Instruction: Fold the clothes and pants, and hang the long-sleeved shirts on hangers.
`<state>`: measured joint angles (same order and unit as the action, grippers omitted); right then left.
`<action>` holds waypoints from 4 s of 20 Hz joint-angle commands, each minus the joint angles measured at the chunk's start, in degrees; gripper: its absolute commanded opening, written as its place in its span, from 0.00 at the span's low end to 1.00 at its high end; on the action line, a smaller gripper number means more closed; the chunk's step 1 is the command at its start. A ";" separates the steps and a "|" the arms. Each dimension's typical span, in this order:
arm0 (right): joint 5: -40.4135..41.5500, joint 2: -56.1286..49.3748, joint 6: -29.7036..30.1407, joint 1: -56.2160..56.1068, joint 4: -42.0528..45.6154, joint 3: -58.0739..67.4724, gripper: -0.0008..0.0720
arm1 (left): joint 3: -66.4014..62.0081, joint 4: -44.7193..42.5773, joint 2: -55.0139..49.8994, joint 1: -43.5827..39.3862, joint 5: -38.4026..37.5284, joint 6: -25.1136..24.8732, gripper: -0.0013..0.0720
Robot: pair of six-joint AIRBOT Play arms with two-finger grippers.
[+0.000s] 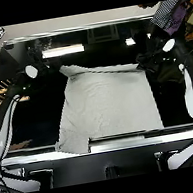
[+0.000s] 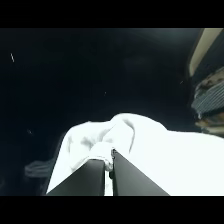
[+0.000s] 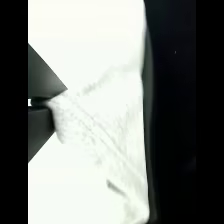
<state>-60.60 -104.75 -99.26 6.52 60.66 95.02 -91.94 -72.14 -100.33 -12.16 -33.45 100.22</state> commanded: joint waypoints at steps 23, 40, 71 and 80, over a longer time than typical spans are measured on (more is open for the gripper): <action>-21.07 39.67 18.03 29.33 11.13 -55.15 0.67 | 40.13 1.95 31.61 20.24 -43.06 -12.87 0.60; -10.38 36.00 23.37 29.33 2.32 -62.97 0.51 | 40.13 2.03 31.61 20.24 -37.99 -12.83 0.60; -10.97 36.13 28.35 29.33 -5.01 -62.95 0.06 | 60.04 25.94 29.99 21.22 -31.58 -38.93 0.66; -10.73 36.13 28.61 29.33 -5.75 -62.95 0.06 | 60.37 26.08 29.77 16.85 -30.88 -38.97 0.06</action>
<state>-71.48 -68.66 -70.89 35.86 55.44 32.01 -31.62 -46.15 -70.52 5.39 -64.64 61.28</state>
